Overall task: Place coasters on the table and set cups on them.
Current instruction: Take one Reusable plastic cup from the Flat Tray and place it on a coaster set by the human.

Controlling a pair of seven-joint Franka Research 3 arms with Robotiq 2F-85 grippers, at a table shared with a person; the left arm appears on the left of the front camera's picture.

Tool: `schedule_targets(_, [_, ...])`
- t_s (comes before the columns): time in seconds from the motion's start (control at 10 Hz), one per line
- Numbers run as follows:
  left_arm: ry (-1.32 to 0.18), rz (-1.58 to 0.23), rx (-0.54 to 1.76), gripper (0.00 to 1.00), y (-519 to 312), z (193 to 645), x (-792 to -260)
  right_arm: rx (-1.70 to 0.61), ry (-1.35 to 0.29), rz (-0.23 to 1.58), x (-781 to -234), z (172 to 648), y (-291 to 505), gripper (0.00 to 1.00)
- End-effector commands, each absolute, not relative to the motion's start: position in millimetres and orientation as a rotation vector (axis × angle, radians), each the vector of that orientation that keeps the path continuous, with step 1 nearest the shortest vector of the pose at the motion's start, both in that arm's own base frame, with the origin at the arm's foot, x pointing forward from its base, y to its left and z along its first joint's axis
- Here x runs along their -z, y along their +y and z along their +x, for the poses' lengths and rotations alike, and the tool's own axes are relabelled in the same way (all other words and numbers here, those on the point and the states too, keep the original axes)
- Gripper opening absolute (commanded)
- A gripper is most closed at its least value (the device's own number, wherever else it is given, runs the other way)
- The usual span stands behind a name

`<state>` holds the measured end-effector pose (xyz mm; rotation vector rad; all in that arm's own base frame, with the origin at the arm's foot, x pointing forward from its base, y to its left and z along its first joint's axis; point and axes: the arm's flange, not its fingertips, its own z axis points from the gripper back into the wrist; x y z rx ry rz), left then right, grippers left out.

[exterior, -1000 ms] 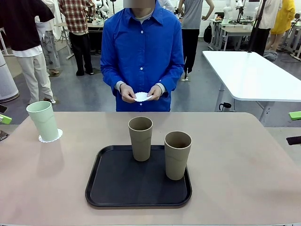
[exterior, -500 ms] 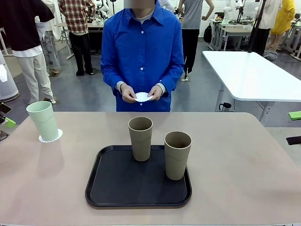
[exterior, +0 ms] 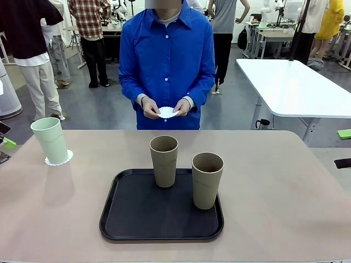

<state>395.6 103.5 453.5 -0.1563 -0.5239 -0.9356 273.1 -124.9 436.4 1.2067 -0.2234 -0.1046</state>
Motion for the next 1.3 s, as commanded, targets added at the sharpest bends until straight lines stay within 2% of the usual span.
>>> schedule_targets(0.0, [-0.524, -0.135, 0.952, 1.0, 103.6, 400.0, -453.4, 0.093, -0.239, 1.227, -437.0, 275.0, -124.8, 1.0])
schedule_targets(0.5, [-0.526, -0.157, 0.941, 1.0, 101.6, 396.6, -454.0, 0.093, -0.239, 1.227, -437.0, 275.0, -124.8, 1.0])
schedule_targets(0.7, [-0.313, -0.193, 0.619, 1.0, 47.3, 351.8, -469.2, 0.093, -0.239, 1.227, -437.0, 275.0, -124.8, 1.0])
schedule_targets(1.1, [-0.025, -0.111, 0.41, 1.0, -3.6, 321.3, -485.9, 0.093, -0.239, 1.227, -437.0, 275.0, -124.8, 1.0])
schedule_targets(1.2, [-0.038, -0.147, 0.416, 1.0, -10.7, 315.8, -487.9, 0.093, -0.239, 1.227, -437.0, 275.0, -124.8, 1.0])
